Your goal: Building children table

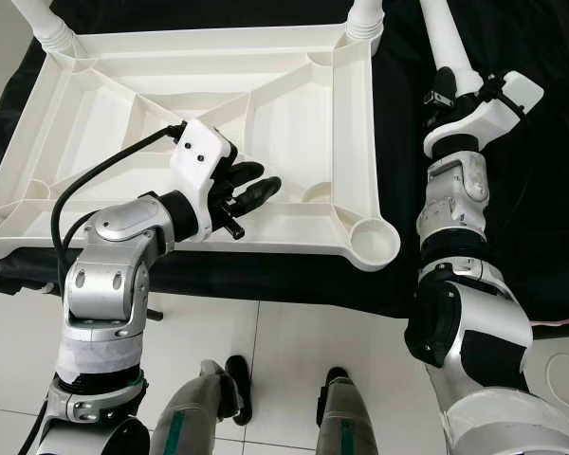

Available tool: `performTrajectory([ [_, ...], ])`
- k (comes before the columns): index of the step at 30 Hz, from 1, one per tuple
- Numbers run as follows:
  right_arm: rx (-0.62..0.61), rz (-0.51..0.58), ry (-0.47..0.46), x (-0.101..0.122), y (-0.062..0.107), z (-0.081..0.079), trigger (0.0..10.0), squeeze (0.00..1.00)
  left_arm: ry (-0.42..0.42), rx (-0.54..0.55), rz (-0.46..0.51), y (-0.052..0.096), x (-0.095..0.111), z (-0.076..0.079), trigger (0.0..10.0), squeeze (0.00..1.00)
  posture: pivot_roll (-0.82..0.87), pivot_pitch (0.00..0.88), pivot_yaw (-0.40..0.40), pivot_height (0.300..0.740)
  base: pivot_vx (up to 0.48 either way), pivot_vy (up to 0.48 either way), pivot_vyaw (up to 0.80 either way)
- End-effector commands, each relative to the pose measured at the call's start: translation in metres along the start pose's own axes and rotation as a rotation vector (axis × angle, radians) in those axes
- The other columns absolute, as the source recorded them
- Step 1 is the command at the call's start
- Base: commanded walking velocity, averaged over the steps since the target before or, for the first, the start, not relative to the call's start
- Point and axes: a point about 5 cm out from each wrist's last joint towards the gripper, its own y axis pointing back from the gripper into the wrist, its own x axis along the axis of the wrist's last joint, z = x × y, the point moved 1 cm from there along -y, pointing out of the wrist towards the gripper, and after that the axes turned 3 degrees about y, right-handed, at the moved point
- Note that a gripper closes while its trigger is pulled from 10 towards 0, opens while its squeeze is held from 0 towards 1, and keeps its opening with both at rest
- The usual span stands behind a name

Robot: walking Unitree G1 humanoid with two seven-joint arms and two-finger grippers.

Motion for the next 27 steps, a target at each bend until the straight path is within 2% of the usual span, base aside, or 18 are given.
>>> performTrajectory([
  [1,0.015,0.04,0.022,0.004,0.001,-0.002,0.0,0.0,0.043,0.207,0.075,-0.001,0.009,-0.005,10.0,0.0,0.05,0.217,0.089,0.74,0.0,0.0,0.0],
  [5,0.025,0.091,0.021,0.01,0.002,-0.003,0.0,0.0,0.025,0.168,0.113,-0.001,0.018,0.0,10.0,0.0,0.04,0.206,0.085,0.74,0.0,0.0,0.0],
  [9,0.079,0.179,0.03,0.02,0.007,-0.01,0.0,0.0,-0.058,0.043,0.139,0.002,0.022,0.014,10.0,0.0,0.01,0.149,0.074,0.74,0.0,0.0,0.0],
  [17,0.155,0.268,0.093,0.032,0.012,-0.027,0.0,0.0,-0.068,0.017,0.15,-0.001,0.021,0.015,10.0,0.0,-0.01,0.115,0.076,0.74,0.0,0.0,0.0],
  [19,0.198,0.359,0.136,0.051,0.011,-0.037,0.0,0.0,-0.055,0.024,0.162,-0.003,0.021,0.012,10.0,0.0,-0.03,0.099,0.086,0.74,0.0,0.0,0.0],
  [20,0.198,0.359,0.136,0.051,0.011,-0.037,0.0,0.0,-0.055,0.024,0.162,-0.003,0.021,0.012,10.0,0.0,-0.03,0.099,0.086,0.74,0.0,0.0,0.0],
  [22,0.229,0.443,0.146,0.071,0.01,-0.046,0.0,0.0,-0.047,0.031,0.166,-0.004,0.021,0.01,10.0,0.0,-0.04,0.091,0.088,0.74,0.0,0.0,0.0],
  [23,0.229,0.443,0.146,0.071,0.01,-0.046,0.0,0.0,-0.047,0.031,0.166,-0.004,0.021,0.01,10.0,0.0,-0.04,0.091,0.088,0.74,0.0,0.0,0.0],
  [25,0.251,0.514,0.149,0.089,0.008,-0.053,0.0,0.0,-0.044,0.032,0.168,-0.005,0.021,0.009,10.0,0.0,-0.05,0.086,0.09,0.74,0.0,0.0,0.0],
  [26,0.251,0.514,0.149,0.089,0.008,-0.053,0.0,0.0,-0.044,0.032,0.168,-0.005,0.021,0.009,10.0,0.0,-0.05,0.086,0.09,0.74,0.0,0.0,0.0],
  [27,0.266,0.546,0.152,0.098,0.008,-0.057,0.2,0.0,-0.043,0.033,0.17,-0.006,0.021,0.008,10.0,0.0,-0.06,0.087,0.089,0.74,0.0,0.0,0.0],
])
